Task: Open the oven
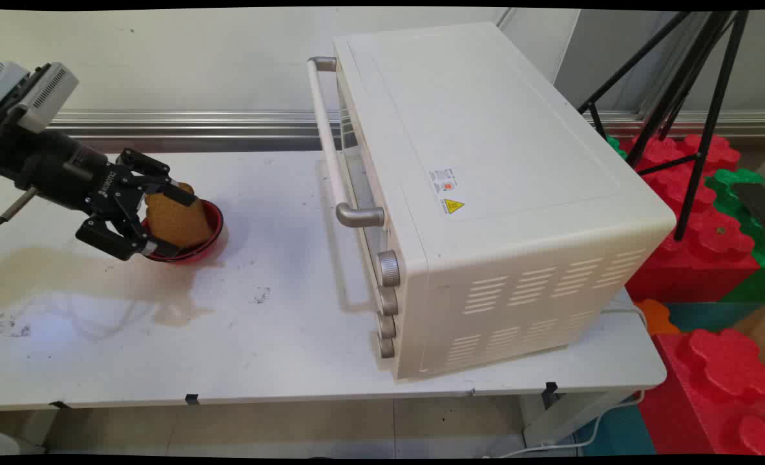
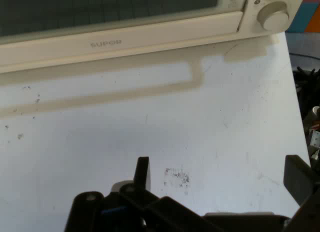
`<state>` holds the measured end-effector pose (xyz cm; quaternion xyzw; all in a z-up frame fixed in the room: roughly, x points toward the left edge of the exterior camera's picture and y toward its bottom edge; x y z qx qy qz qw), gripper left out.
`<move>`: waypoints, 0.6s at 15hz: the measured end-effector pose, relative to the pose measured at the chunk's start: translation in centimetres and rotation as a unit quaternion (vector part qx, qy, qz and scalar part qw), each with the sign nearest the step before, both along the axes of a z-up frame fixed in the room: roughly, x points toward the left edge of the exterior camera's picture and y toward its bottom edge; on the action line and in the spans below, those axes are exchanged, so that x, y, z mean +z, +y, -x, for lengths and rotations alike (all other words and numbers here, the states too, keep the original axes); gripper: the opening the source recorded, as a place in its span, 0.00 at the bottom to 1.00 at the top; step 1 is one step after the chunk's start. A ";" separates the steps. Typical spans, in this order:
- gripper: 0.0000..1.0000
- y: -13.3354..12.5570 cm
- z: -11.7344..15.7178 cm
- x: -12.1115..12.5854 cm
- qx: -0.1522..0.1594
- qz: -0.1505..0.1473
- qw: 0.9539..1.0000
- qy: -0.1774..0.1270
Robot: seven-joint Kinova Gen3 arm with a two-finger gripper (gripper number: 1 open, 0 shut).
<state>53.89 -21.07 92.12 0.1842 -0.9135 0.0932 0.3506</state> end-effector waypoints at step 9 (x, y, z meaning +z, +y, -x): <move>1.00 0.3 0.6 3.2 -0.004 0.023 0.999 0.031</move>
